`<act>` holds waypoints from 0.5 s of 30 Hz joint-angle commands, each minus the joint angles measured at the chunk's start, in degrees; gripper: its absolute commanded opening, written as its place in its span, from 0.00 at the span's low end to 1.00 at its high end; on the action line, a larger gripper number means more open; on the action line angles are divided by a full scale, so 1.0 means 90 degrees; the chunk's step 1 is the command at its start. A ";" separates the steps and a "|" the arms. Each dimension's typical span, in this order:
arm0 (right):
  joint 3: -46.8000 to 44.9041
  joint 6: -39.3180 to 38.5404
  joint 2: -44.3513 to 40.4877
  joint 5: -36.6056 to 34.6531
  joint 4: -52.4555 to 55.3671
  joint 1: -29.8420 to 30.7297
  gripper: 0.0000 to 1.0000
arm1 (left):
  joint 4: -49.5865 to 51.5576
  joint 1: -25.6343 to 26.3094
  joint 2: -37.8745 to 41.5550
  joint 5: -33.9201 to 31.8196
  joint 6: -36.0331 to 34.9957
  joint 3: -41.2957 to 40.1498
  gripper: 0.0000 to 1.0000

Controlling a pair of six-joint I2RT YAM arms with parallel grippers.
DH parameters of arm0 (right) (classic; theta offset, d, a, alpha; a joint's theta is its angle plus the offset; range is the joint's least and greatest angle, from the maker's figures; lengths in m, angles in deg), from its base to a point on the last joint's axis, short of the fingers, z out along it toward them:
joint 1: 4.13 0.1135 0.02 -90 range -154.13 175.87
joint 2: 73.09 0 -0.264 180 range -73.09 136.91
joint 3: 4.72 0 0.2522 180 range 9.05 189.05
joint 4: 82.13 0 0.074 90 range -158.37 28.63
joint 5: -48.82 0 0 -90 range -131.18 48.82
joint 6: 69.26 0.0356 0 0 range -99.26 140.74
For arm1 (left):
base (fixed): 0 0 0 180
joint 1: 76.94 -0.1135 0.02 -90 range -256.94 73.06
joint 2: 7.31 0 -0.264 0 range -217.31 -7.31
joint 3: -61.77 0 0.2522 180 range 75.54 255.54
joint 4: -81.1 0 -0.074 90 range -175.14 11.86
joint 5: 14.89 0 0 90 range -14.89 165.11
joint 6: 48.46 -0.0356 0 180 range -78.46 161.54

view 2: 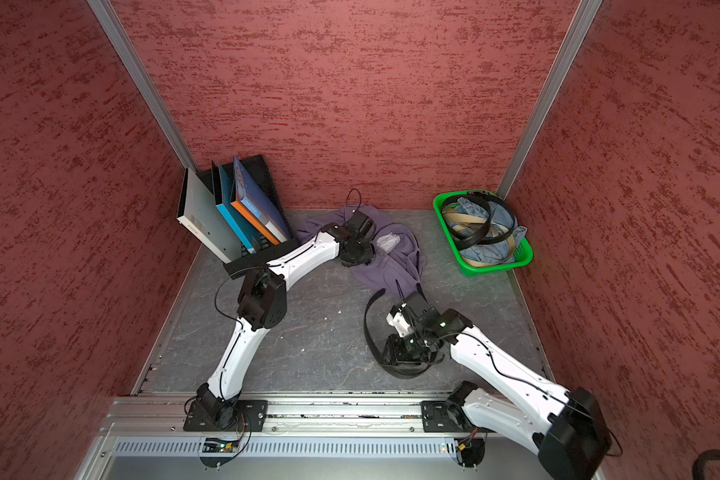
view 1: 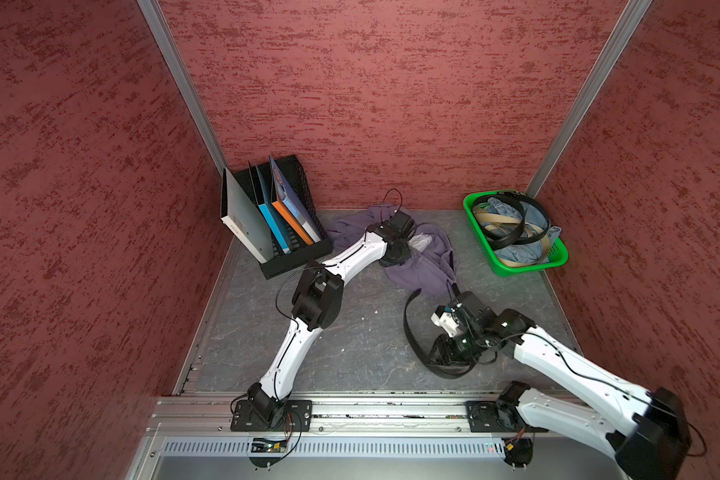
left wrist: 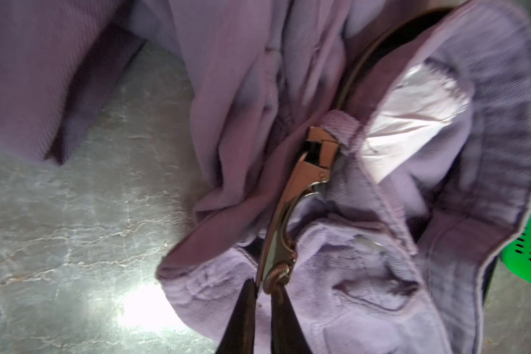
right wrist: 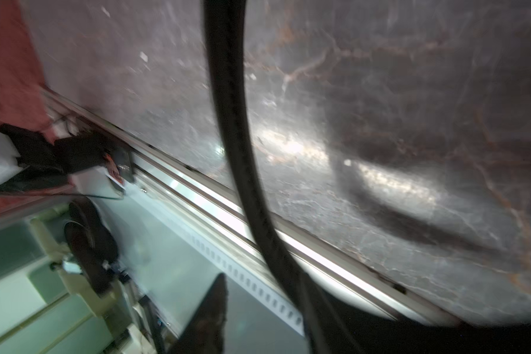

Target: Remove the belt from the trousers

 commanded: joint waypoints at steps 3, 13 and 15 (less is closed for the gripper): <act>0.0639 0.0059 -0.1082 -0.2020 -0.1342 -0.0086 0.81 | -0.0273 -0.0012 0.0483 -0.0129 -0.0035 -0.0470 0.13; 0.1664 -0.0106 0.1643 -0.4874 -0.1794 -0.0705 0.71 | -0.0533 -0.0011 0.1728 -0.0081 0.0031 -0.1706 0.13; 0.1616 -0.0124 0.1838 -0.4973 -0.2043 -0.0867 0.71 | -0.0780 0.0003 0.2105 0.0131 0.0100 -0.2033 0.22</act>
